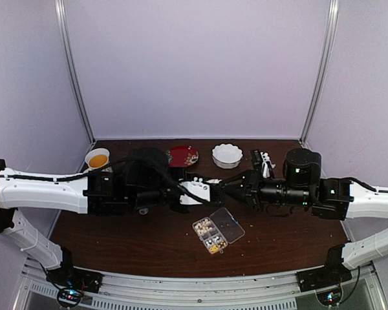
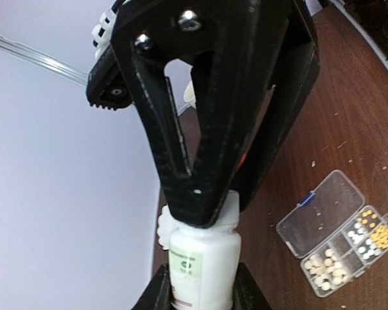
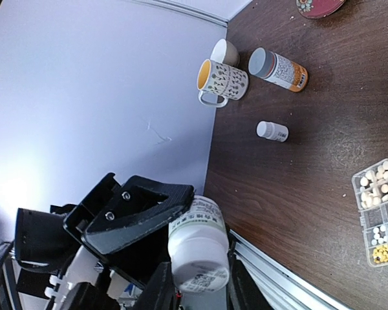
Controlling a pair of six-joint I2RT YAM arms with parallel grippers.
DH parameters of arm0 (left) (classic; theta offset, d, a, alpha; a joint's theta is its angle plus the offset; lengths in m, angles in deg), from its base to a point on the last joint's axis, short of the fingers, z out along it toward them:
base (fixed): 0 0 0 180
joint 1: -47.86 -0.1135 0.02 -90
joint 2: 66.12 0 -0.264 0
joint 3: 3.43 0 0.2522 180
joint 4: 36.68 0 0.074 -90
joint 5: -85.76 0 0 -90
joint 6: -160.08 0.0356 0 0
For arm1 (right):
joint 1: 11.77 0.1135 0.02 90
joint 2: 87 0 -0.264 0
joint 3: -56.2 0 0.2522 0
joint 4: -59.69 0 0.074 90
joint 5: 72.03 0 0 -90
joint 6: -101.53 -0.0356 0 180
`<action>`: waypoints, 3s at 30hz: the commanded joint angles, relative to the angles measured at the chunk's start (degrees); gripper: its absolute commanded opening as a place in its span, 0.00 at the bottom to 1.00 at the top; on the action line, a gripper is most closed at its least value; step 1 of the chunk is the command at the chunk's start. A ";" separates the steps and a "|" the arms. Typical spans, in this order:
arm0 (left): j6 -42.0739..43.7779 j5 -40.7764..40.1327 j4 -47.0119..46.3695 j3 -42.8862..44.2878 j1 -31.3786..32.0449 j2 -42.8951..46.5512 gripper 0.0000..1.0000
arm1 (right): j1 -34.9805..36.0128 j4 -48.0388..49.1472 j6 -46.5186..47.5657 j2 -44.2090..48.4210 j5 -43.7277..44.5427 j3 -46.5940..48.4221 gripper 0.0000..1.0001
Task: Sort the pills into containers
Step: Screw the lid of the pill bottle onto the pill bottle, then pass from the left arm to the right
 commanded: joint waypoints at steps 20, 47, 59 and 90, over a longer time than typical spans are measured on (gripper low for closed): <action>5.42 -3.25 -7.03 -0.28 1.78 -2.29 0.00 | -3.16 2.82 -3.83 13.56 5.05 -2.83 0.63; -25.59 41.02 28.84 15.71 -3.57 -1.11 0.00 | 6.64 -18.85 103.11 10.73 -7.71 9.94 0.60; -25.43 40.87 28.07 15.60 -3.63 -0.80 0.00 | 10.06 -21.03 105.03 5.58 -6.38 12.36 0.56; -25.95 41.59 25.80 14.05 -3.63 -0.36 0.00 | 12.00 -20.45 104.23 1.56 -1.29 13.60 0.28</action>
